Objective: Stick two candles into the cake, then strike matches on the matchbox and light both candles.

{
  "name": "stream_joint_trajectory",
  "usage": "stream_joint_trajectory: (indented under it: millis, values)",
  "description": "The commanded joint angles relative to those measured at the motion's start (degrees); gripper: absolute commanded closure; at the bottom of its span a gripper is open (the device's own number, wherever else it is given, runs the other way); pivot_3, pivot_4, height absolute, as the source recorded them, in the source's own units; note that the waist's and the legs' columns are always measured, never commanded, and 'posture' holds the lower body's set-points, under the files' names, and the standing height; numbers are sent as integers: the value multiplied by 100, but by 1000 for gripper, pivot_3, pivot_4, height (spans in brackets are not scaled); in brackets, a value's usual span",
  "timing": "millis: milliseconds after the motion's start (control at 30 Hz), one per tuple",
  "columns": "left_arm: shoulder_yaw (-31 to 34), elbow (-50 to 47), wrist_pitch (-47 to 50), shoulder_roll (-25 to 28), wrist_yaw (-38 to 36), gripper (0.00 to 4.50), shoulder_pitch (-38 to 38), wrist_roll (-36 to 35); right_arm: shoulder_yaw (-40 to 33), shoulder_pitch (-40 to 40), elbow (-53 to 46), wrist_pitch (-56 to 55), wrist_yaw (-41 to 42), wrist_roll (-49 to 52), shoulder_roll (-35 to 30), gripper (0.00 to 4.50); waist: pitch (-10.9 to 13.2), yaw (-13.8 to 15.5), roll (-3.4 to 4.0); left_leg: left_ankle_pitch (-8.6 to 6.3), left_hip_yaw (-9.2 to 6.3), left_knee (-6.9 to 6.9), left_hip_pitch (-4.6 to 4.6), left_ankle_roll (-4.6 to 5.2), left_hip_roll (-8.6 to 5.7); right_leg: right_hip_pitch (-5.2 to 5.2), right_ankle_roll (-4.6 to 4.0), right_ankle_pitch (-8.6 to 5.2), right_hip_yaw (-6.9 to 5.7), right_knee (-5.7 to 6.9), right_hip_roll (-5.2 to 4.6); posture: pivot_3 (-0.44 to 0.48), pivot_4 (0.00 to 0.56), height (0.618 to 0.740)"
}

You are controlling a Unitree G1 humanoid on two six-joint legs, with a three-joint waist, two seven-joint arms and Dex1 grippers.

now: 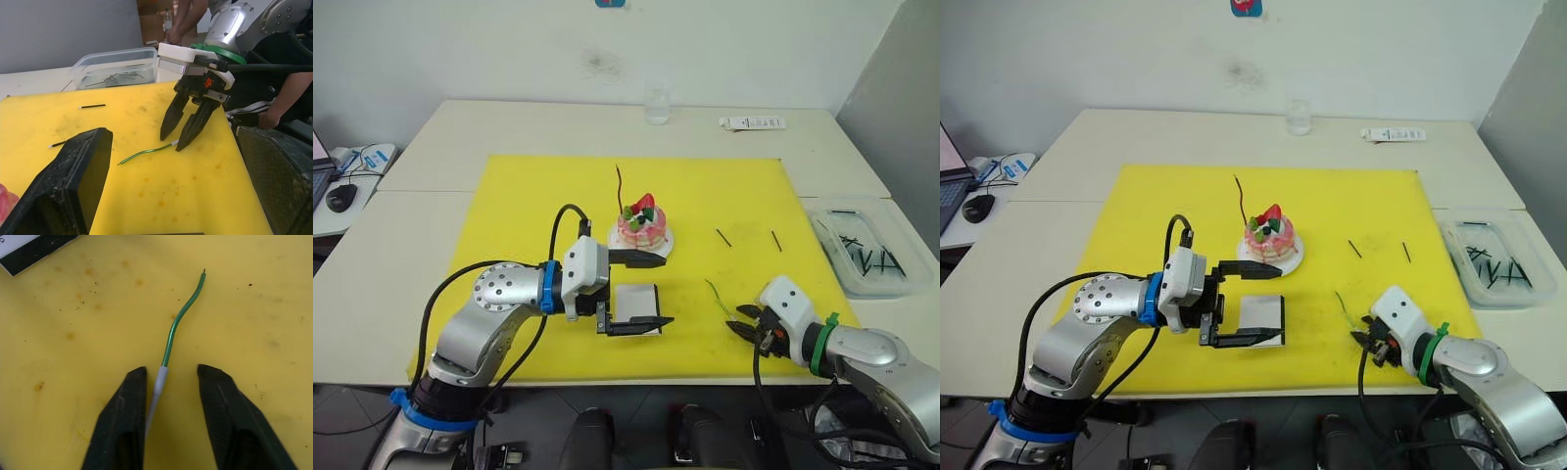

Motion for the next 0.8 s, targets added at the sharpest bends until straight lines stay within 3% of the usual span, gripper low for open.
stream_joint_trajectory:
  millis: [33,67,233,467,633,800]
  values:
    - [-6,-126,-1,-119,118,17,-59,-74,-154,75,-67,-12,112,7,-134,4304,0,1,0,0,0,0,0,0,0,1,0,0,0,0,0,0,150,740]
    - [-50,-147,-14,-164,141,17,-33,-56,-232,126,-87,-18,189,30,-211,4484,0,1,0,0,0,0,0,0,0,1,0,0,0,0,0,0,150,740]
    - [-264,-200,-67,-322,116,17,42,-5,-894,354,72,-242,810,103,-836,4484,-1,16,0,0,2,2,-2,0,-2,3,1,0,3,-4,-3,0,150,740]
    - [-651,-169,18,-322,37,17,-211,210,-2255,1216,991,-1282,2423,-17,-1916,4484,-1,44,0,0,2,5,0,0,-9,6,0,0,-1,-4,-2,0,150,740]
    - [-803,-359,51,-442,82,17,-161,189,-2976,1871,1898,-2520,3570,-202,-2139,4484,-2,51,1,0,3,4,0,0,-7,7,-1,-1,0,-4,3,0,150,740]
    - [-921,-438,56,-460,223,17,-212,360,-3001,2054,2575,-3296,3999,-535,-2212,4484,-2,33,3,0,3,5,5,0,-5,7,-1,-1,1,0,9,0,150,740]
